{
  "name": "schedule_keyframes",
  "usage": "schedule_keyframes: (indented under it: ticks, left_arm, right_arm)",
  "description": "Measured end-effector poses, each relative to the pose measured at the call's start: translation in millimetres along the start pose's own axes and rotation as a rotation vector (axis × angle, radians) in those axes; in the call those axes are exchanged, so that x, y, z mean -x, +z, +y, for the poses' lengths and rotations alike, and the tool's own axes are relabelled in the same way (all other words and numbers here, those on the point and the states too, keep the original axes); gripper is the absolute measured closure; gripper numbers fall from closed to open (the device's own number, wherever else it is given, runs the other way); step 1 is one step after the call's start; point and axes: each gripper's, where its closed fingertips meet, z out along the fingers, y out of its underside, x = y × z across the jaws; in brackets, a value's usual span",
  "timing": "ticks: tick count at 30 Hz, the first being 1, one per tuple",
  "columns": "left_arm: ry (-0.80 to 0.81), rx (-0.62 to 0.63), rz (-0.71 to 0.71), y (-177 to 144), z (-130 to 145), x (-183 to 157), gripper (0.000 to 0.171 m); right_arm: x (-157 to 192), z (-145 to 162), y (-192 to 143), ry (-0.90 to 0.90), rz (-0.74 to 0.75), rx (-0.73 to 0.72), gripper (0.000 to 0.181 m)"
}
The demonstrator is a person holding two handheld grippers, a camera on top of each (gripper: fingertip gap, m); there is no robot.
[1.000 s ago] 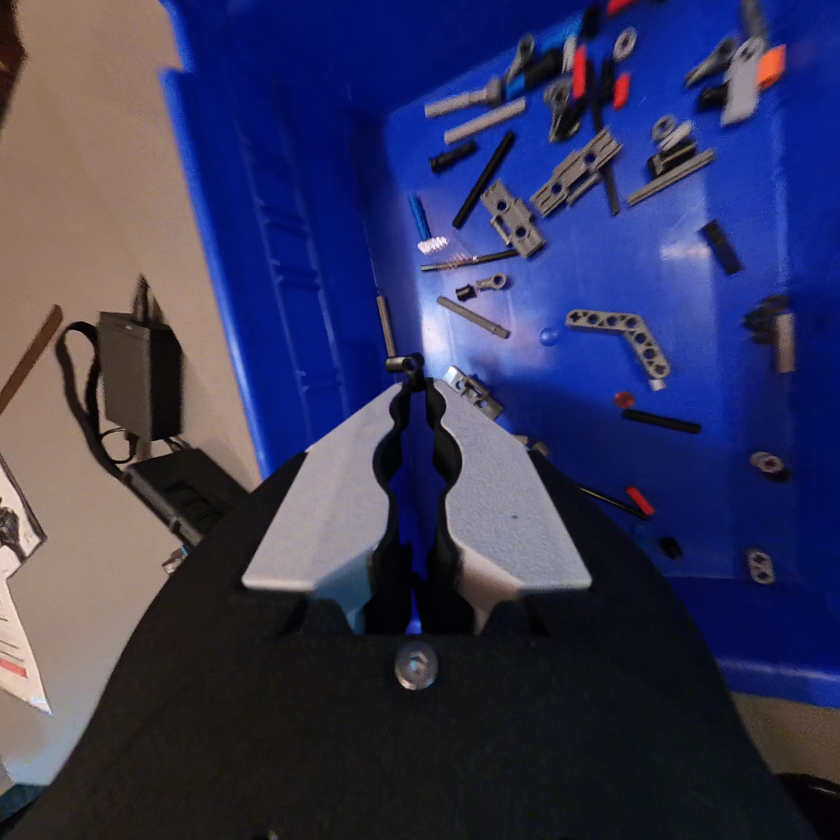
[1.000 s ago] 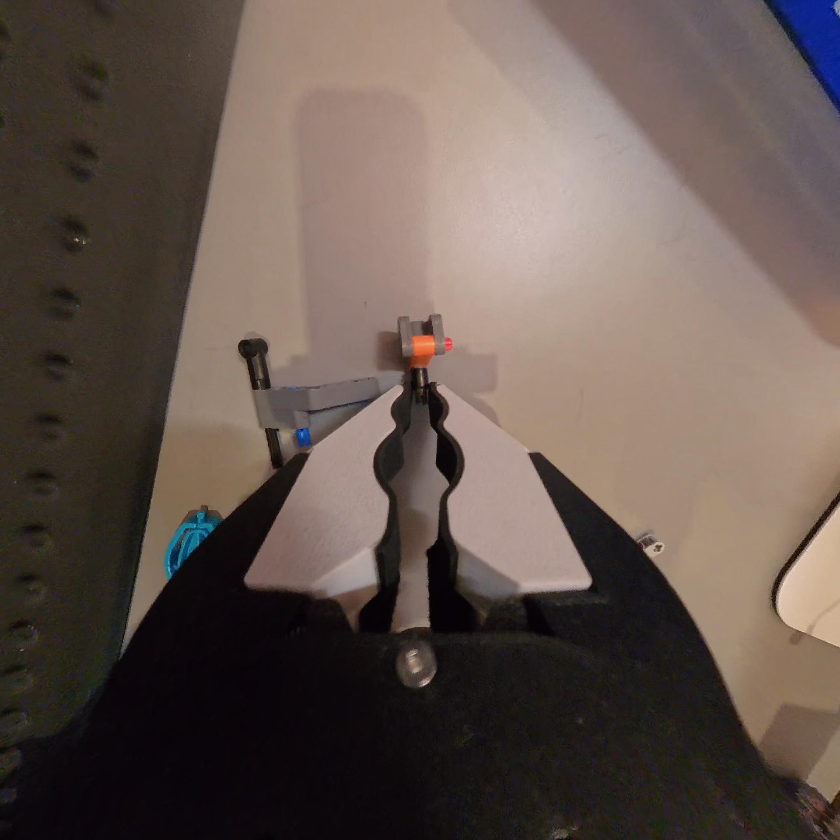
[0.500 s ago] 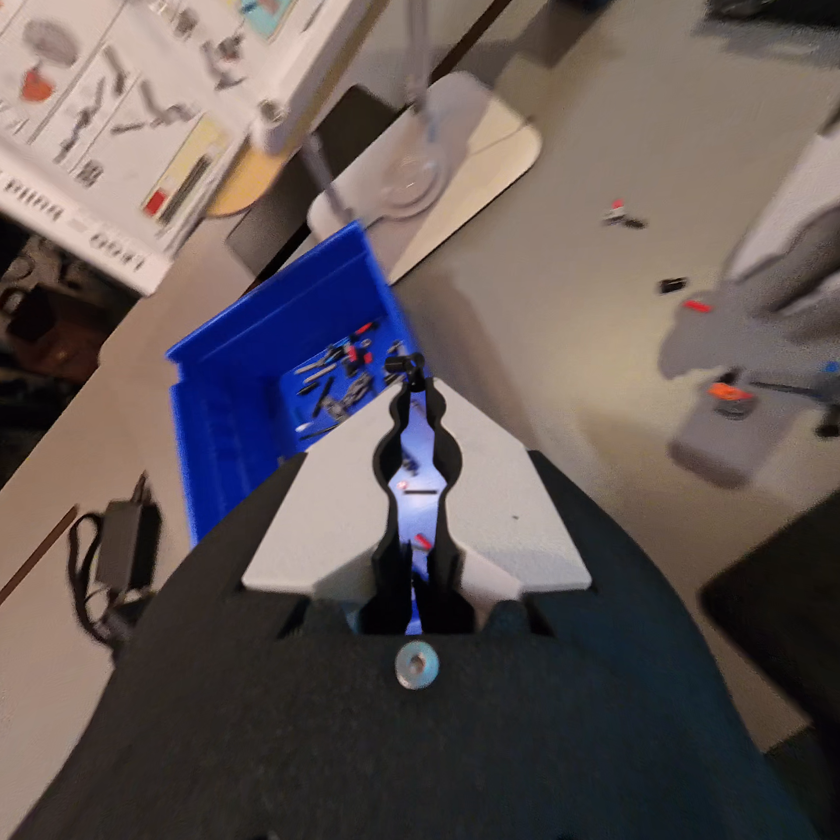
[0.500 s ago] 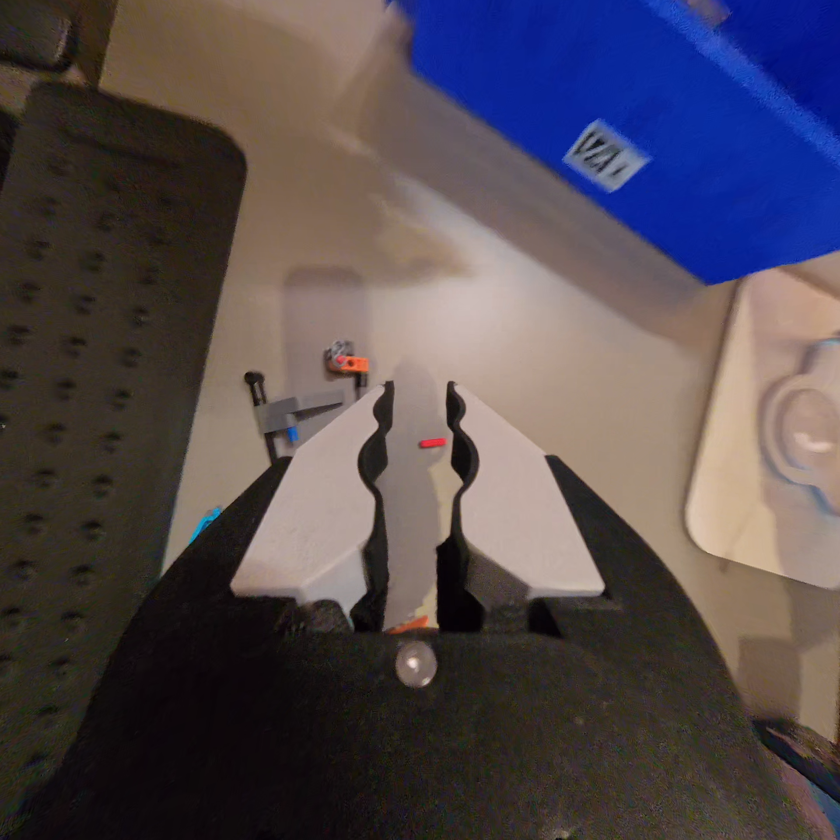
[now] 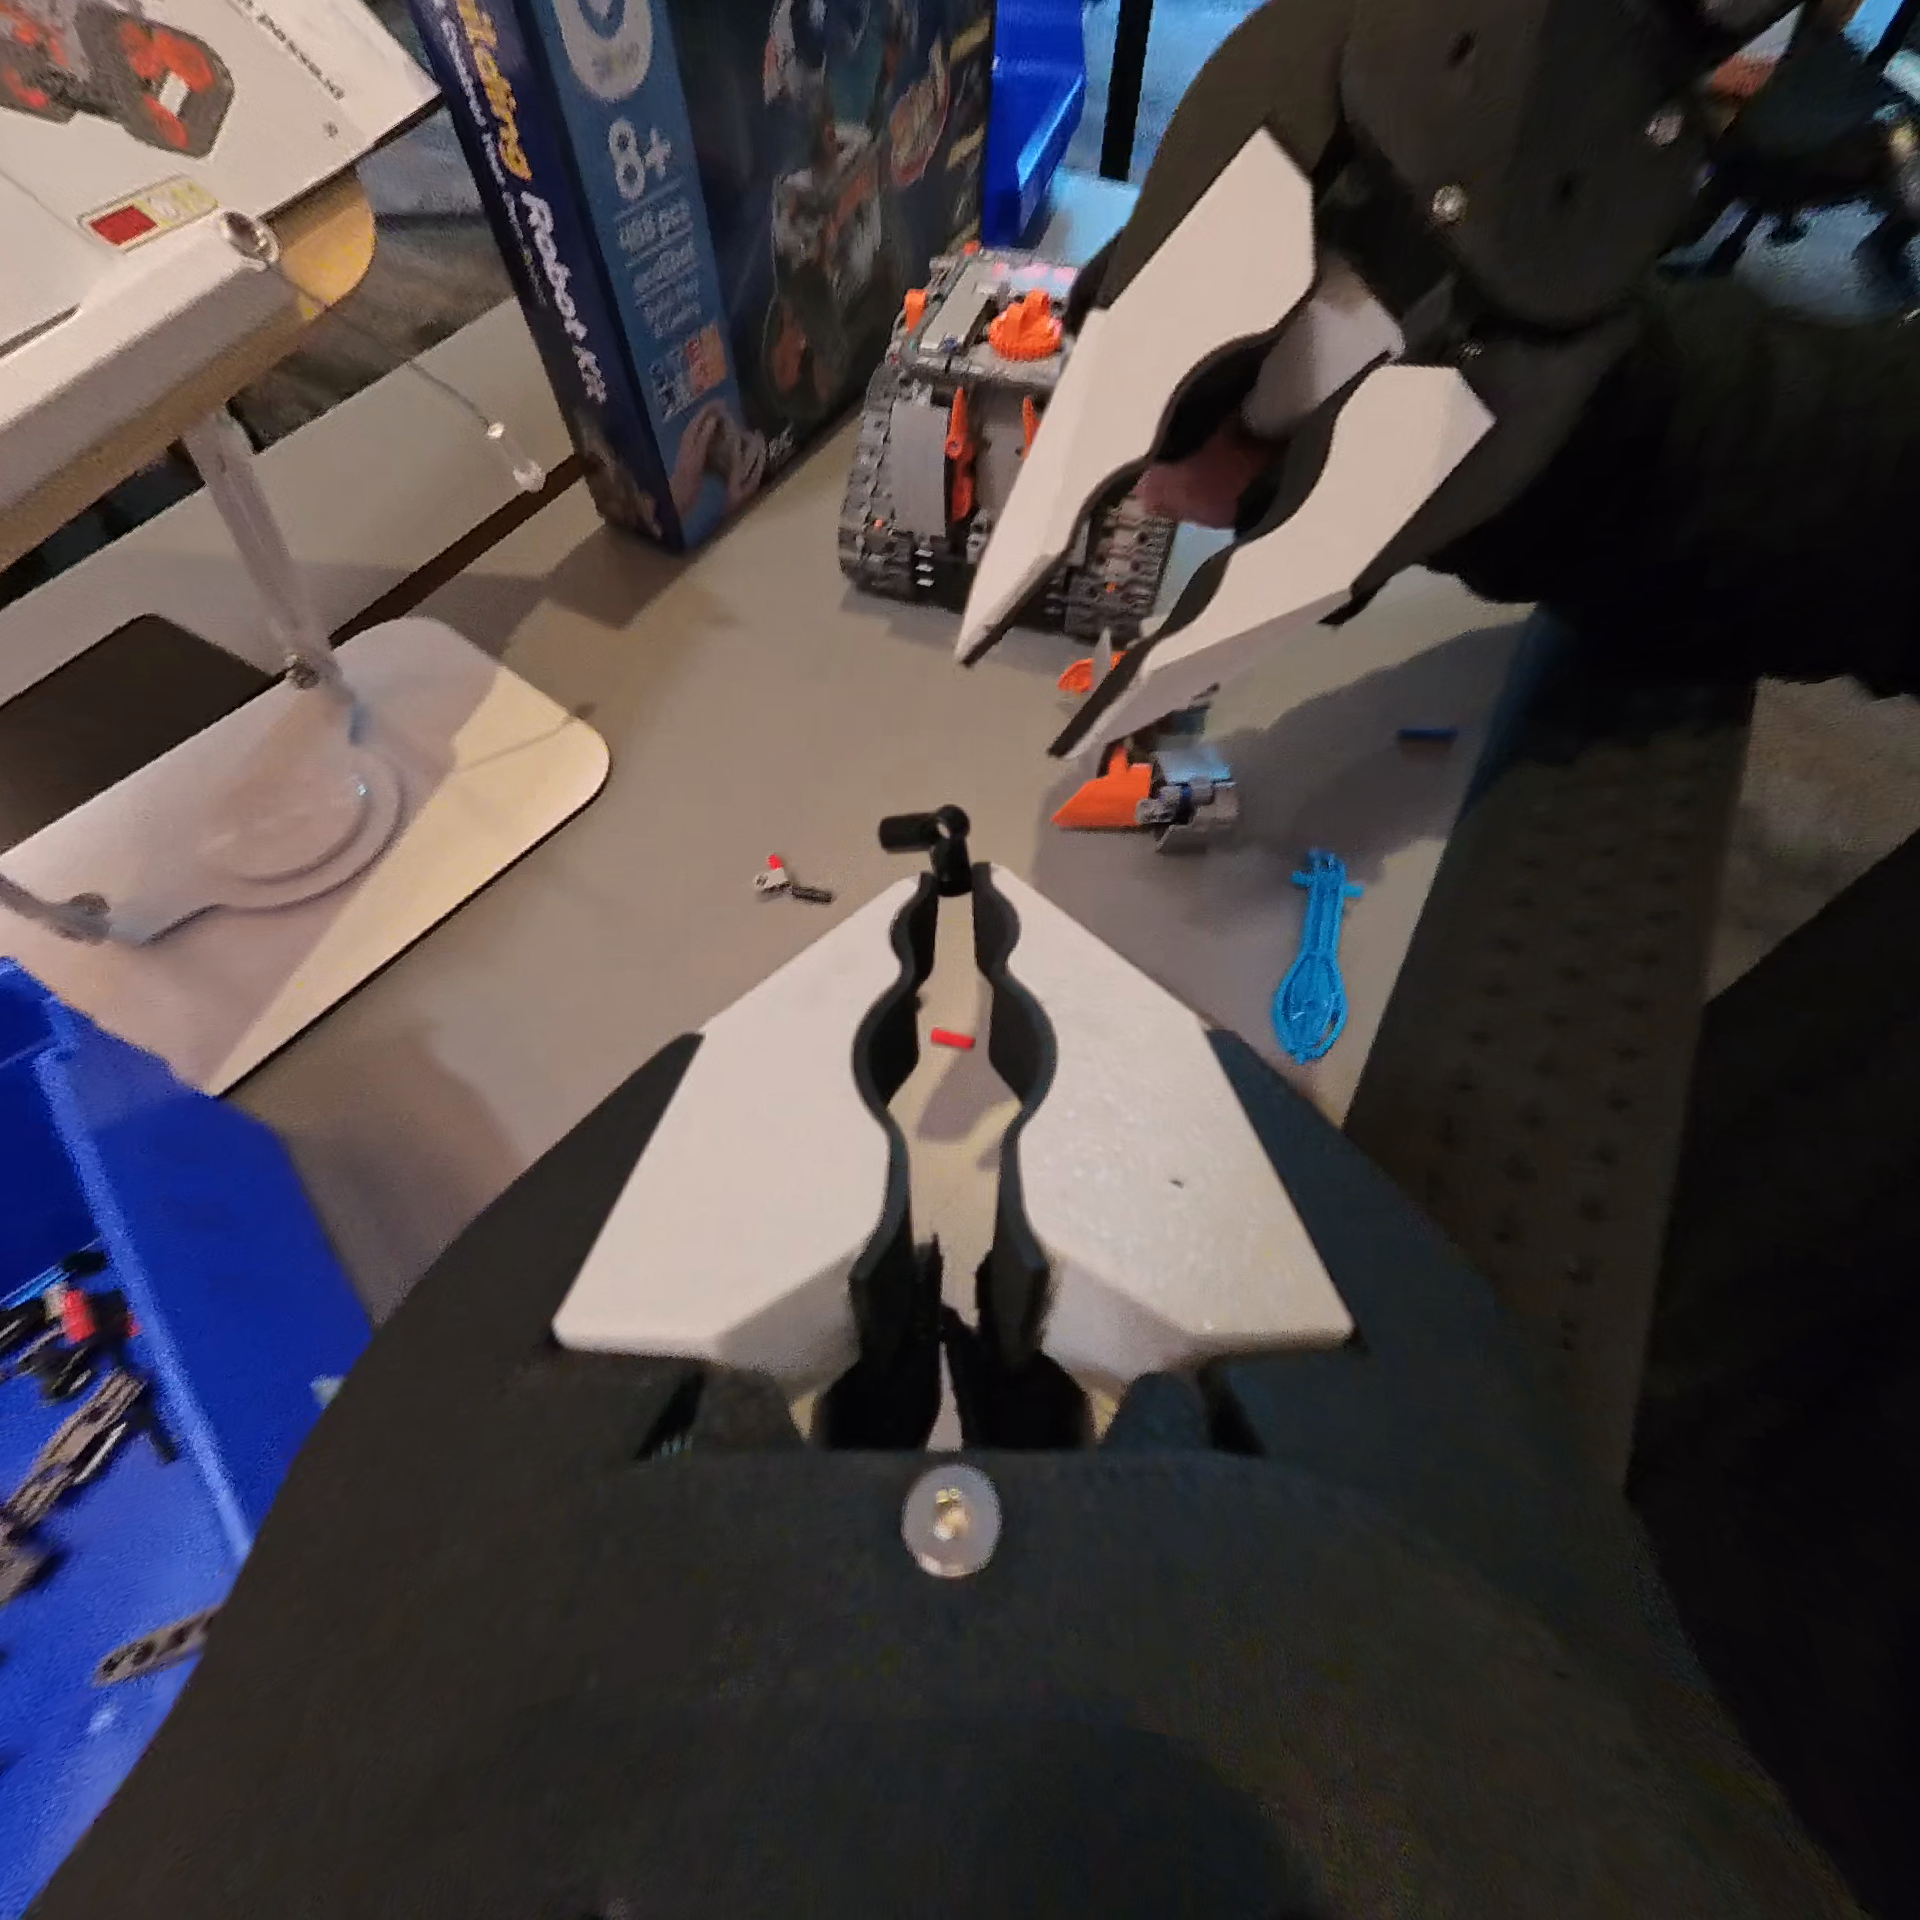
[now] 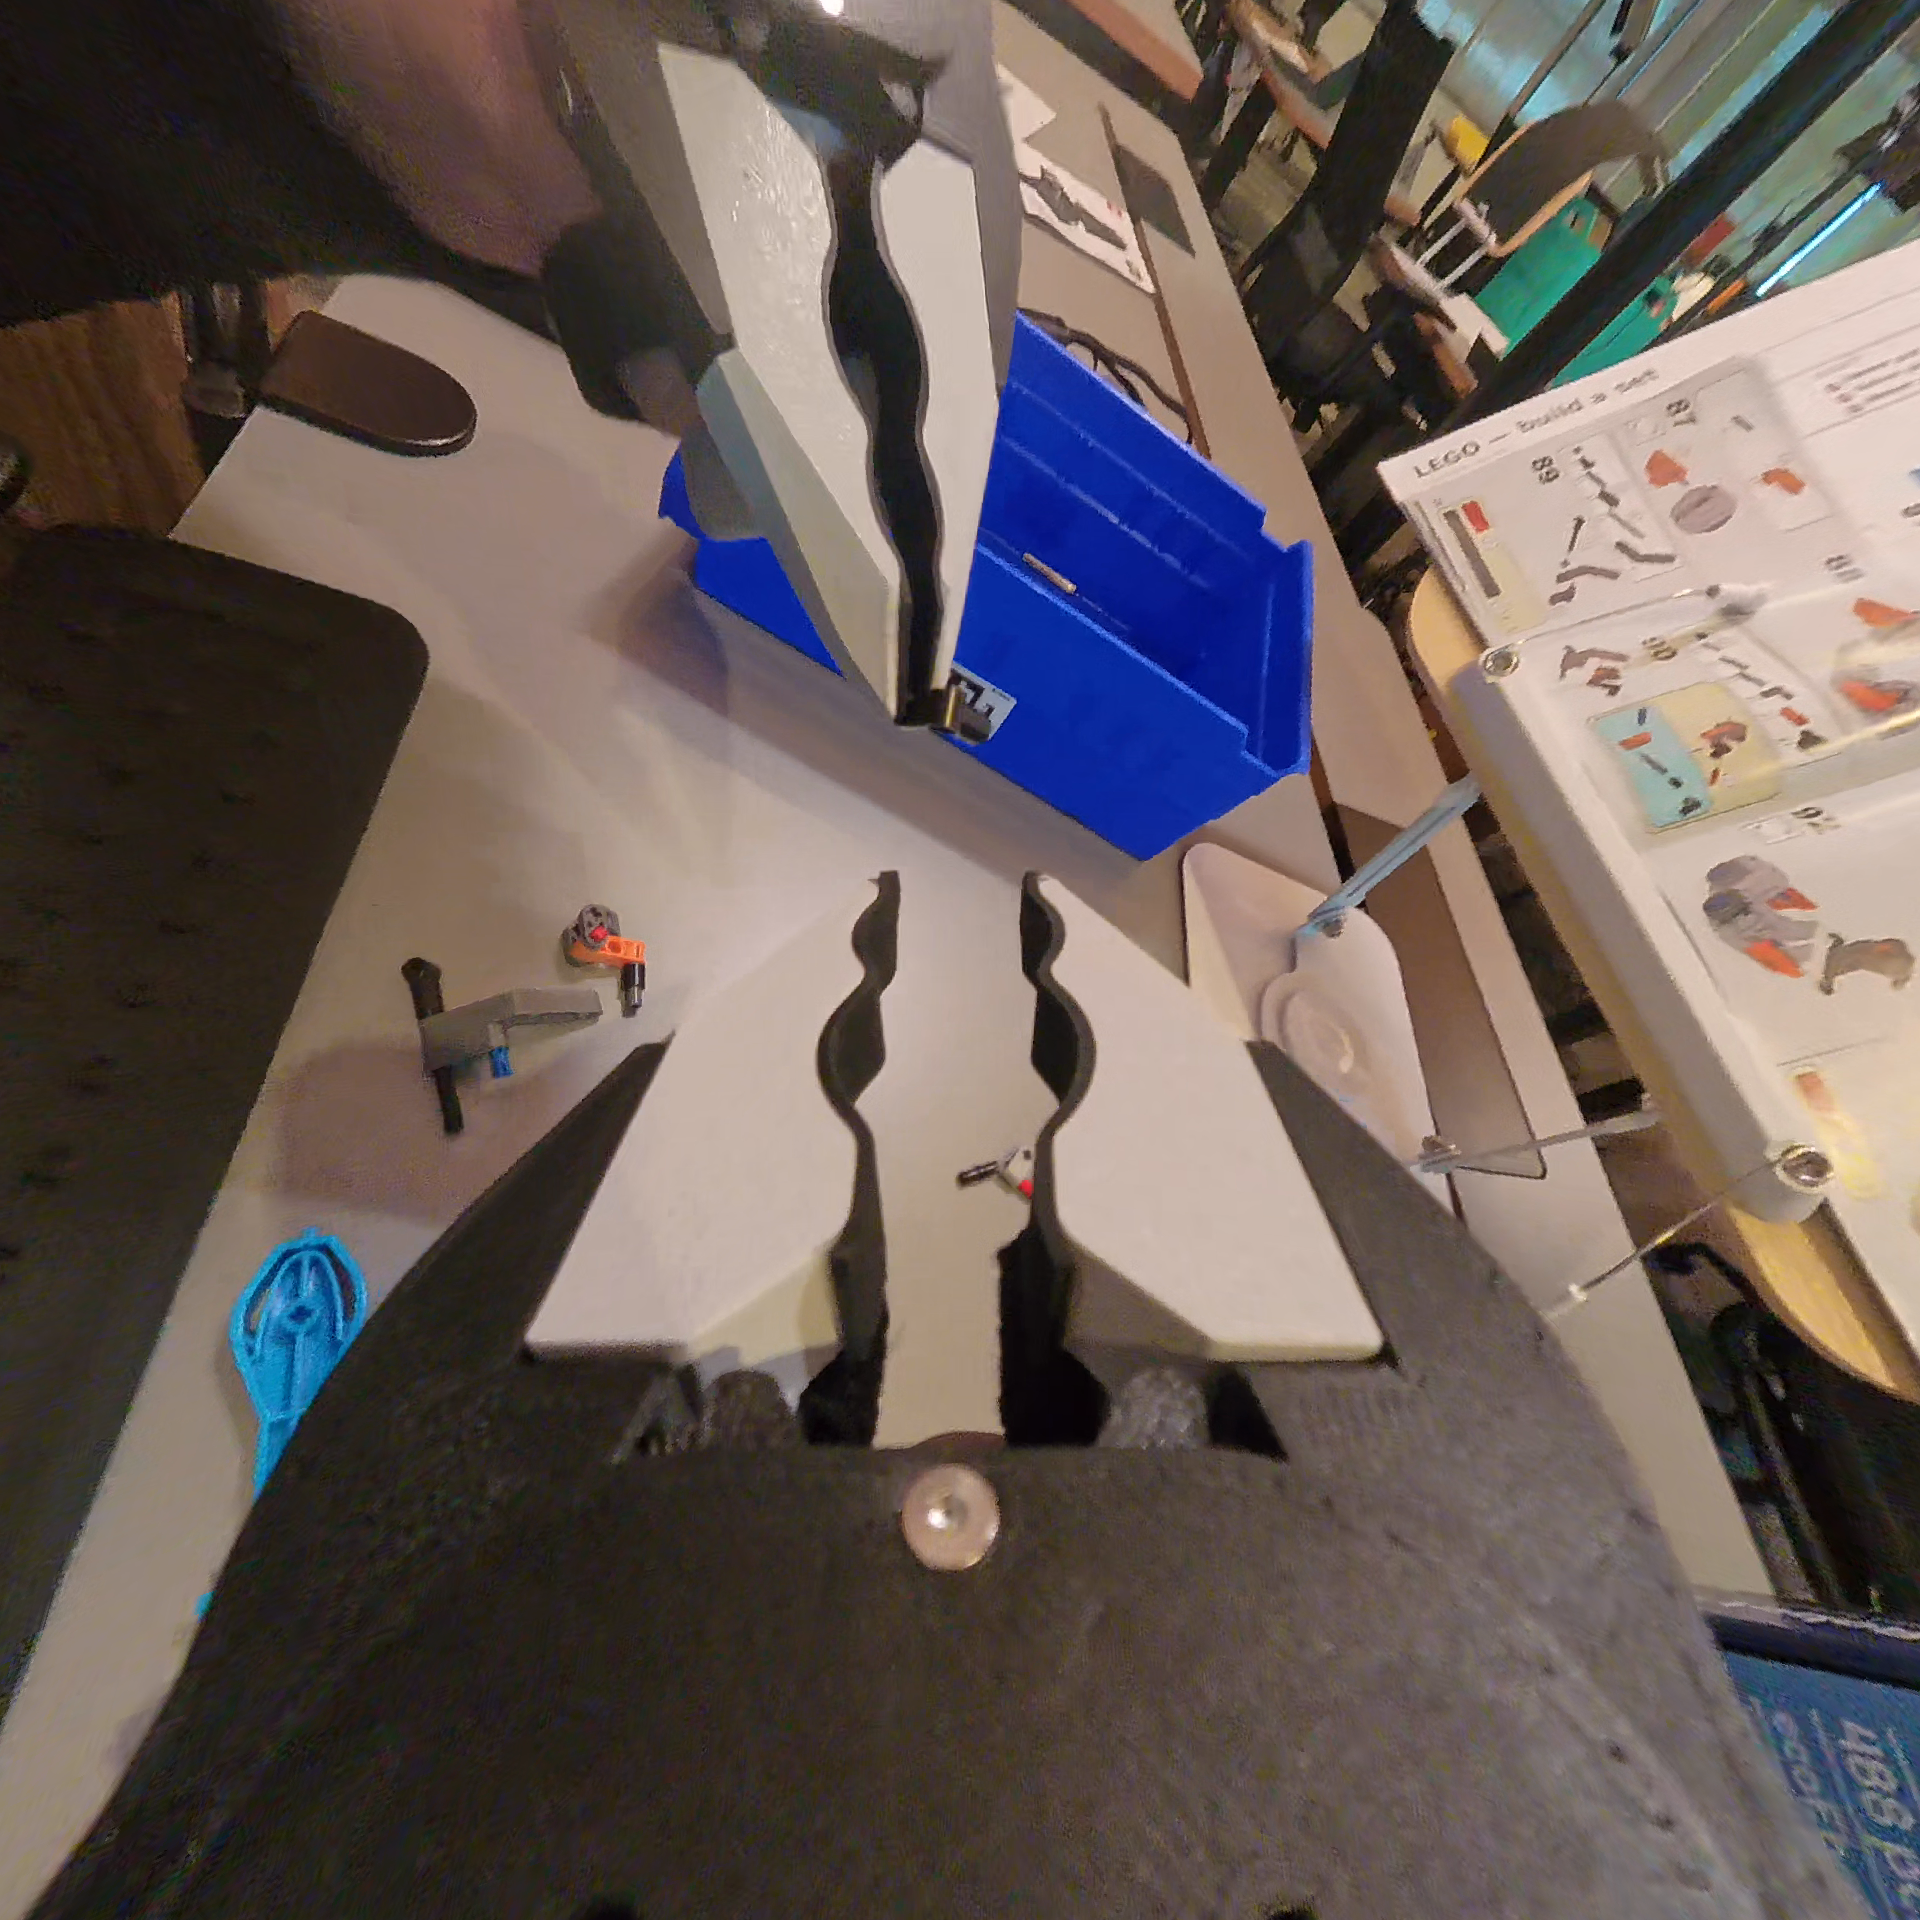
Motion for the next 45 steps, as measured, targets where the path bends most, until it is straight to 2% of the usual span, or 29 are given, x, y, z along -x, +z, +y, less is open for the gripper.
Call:
schedule_keyframes:
  ticks: [9, 20, 23, 29, 33, 38, 42, 45]
  left_arm:
    - [-0.084, -0.130, 0.180, 11.6, -6.1, -23.4, 0.167]
    - [-0.086, -0.271, 0.507, -5.3, -17.9, -50.4, 0.167]
    - [-0.100, -0.274, 0.564, -5.5, -17.3, -52.7, 0.167]
    - [-0.080, -0.265, 0.695, -5.5, -12.9, -68.4, 0.167]
    - [-0.063, -0.288, 0.728, -8.6, -15.1, -70.5, 0.167]
    - [-0.063, -0.284, 0.766, -8.5, -12.6, -73.1, 0.167]
    - [-0.092, -0.279, 0.676, -4.4, -9.1, -60.1, 0.168]
    - [-0.072, -0.210, 0.545, 1.5, 3.2, -51.3, 0.161]
  right_arm:
    - [-0.1, -4.2, 0.9, -0.008, 0.002, -0.063, 0.152]
    - [13.7, -16.4, -8.6, 0.082, -0.170, -0.202, 0.152]
    - [25.8, -25.5, -13.8, 0.081, -0.244, -0.254, 0.156]
    - [42.9, -29.7, -14.6, 0.104, -0.350, -0.269, 0.162]
    - [49.5, -32.6, -19.8, 0.145, -0.429, -0.302, 0.175]
    - [52.4, -34.1, -21.2, 0.165, -0.455, -0.312, 0.177]
    - [45.5, -27.0, -14.4, 0.195, -0.412, -0.266, 0.177]
    - [42.3, -18.7, -9.2, 0.202, -0.386, -0.225, 0.177]
